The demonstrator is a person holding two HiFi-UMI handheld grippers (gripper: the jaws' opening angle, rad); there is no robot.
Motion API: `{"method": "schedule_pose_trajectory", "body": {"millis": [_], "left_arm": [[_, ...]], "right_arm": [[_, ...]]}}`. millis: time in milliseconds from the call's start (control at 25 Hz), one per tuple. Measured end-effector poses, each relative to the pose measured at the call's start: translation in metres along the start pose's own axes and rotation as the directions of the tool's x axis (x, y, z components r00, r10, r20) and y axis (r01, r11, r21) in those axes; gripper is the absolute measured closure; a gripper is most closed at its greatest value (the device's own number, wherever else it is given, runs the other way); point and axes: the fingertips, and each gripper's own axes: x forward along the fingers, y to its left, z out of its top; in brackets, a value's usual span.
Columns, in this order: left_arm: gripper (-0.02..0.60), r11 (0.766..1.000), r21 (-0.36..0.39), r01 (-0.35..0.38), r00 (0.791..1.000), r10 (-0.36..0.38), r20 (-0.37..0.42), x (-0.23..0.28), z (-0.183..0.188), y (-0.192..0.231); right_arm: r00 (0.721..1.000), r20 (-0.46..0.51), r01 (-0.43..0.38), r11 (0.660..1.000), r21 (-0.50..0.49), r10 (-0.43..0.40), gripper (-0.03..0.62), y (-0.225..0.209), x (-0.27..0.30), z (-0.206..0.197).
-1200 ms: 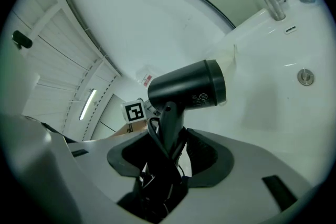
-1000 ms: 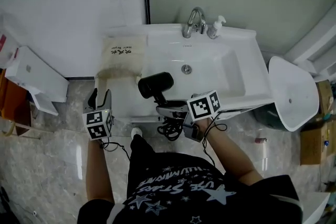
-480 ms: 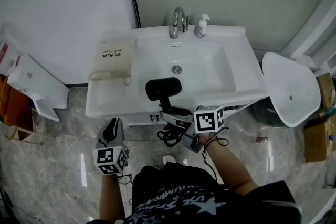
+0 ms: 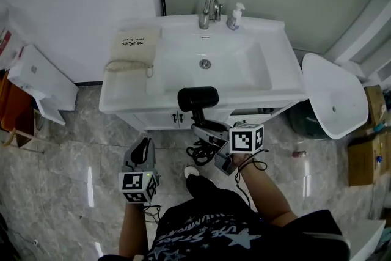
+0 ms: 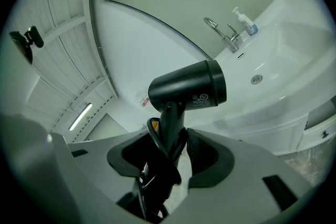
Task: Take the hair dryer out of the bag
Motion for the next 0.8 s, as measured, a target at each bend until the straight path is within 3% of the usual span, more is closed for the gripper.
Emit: {"method": "schedule_pose_trajectory", "body": {"millis": [800], "left_arm": [[0.525,0.994,0.044,0.099,0.994,-0.101,0.04,-0.182,-0.056,-0.071]], "right_arm": [[0.993,0.065,0.102,0.995,-0.009,-0.101,0.39,0.101,-0.115,-0.167]]}}
